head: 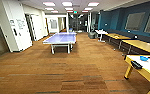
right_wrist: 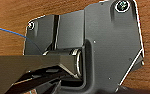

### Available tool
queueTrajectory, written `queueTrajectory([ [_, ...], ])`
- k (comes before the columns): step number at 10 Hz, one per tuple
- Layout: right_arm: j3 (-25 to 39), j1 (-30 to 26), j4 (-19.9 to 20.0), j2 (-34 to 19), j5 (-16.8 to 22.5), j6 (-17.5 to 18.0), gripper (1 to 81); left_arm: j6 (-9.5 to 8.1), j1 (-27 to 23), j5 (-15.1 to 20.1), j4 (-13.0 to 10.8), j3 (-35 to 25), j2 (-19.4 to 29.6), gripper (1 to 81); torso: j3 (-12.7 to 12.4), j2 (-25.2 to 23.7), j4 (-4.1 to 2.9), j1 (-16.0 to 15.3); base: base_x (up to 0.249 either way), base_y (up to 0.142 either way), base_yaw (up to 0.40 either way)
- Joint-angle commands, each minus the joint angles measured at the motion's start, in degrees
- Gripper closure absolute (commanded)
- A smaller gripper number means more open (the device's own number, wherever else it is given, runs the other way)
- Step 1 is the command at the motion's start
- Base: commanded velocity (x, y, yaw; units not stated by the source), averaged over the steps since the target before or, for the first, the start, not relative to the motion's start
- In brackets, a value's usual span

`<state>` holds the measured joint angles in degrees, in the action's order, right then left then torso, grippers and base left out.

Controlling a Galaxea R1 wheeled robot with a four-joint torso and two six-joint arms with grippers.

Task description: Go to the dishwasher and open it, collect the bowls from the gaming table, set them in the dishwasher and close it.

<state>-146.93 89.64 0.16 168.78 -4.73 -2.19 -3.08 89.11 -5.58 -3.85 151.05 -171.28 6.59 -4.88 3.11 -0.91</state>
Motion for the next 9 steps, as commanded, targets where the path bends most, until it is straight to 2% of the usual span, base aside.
queueTrajectory([
  [1,0.34,-1.87,-0.60,-0.26,3.24,-0.27,1.0,0.10,-1.53,3.39,-0.10,-0.23,0.23,1.0,0.00,0.00,0.00,0.00,0.000,0.000,0.000],
  [9,0.34,-1.69,-0.60,-0.08,3.24,-0.27,1.0,0.10,-1.44,3.39,-0.54,-0.23,0.32,1.0,0.02,0.00,0.00,0.07,0.000,0.000,0.000],
])
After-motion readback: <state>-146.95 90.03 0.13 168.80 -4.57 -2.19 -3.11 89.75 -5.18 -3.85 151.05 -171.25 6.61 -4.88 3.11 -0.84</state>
